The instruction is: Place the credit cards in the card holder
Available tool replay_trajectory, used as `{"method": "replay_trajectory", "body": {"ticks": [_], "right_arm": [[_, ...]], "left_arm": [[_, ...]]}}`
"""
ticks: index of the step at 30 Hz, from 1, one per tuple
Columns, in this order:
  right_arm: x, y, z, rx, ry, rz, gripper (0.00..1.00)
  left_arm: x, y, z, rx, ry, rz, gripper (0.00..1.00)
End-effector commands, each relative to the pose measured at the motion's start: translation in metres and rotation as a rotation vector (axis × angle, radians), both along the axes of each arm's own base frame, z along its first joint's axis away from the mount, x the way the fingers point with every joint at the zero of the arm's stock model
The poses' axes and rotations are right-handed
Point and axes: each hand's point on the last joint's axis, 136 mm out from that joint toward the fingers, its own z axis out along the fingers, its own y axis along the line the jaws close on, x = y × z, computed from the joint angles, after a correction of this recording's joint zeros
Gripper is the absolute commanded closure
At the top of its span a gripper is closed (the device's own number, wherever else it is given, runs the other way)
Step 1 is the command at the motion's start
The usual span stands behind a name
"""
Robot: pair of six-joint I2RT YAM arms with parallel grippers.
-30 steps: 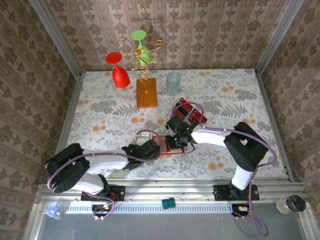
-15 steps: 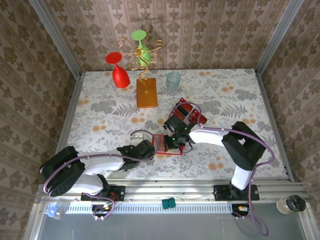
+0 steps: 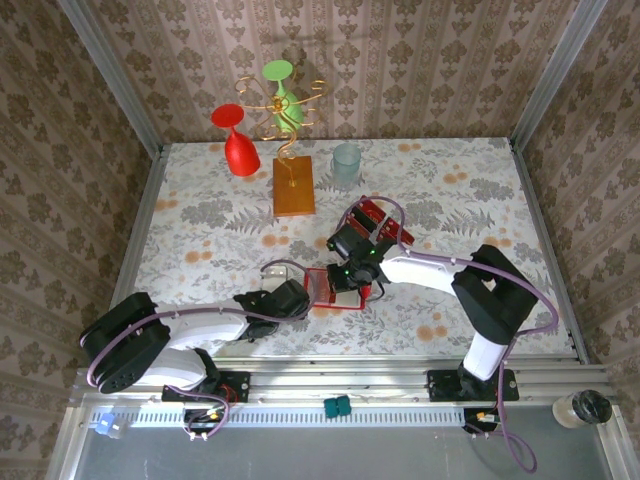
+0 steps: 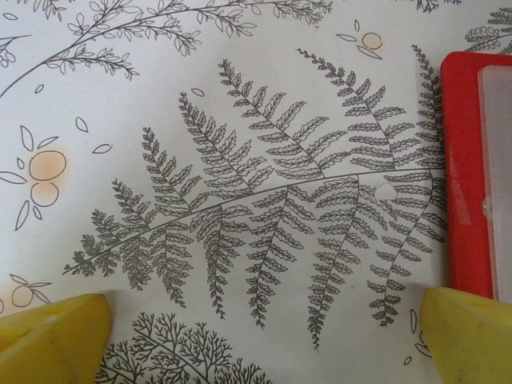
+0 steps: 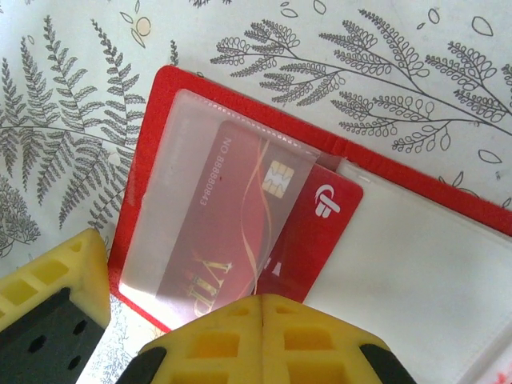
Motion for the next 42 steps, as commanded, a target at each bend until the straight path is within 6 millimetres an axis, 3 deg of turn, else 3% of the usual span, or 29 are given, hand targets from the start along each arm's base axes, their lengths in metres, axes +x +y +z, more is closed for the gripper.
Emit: {"method": "replay_trajectory", "body": {"ticks": [1,10,18,24,31,42], "right_arm": [[0.003,-0.005,-0.010,-0.050,0.009,-0.001,0.97],[0.004,0.009,-0.027,-0.027,0.059,0.007,0.99],[0.007,0.020,-0.026,-0.002,0.071,0.017,0.99],[0.008,0.017,-0.012,0.012,0.043,0.023,0.99],[0.014,-0.003,0.011,0.024,-0.007,-0.023,0.98],[0.017,-0.001,-0.004,0.016,0.020,-0.027,0.99]], "left_arm": [[-0.002,0.008,-0.008,0.021,0.012,0.015,0.00],[-0.002,0.006,-0.010,0.013,0.016,0.012,0.00],[-0.002,0.004,-0.011,0.004,0.018,0.012,0.00],[-0.001,0.001,0.000,-0.013,0.000,0.004,0.00],[0.008,0.014,0.021,-0.031,-0.043,0.034,0.00],[0.020,0.021,0.020,-0.021,-0.020,0.030,0.00]]}}
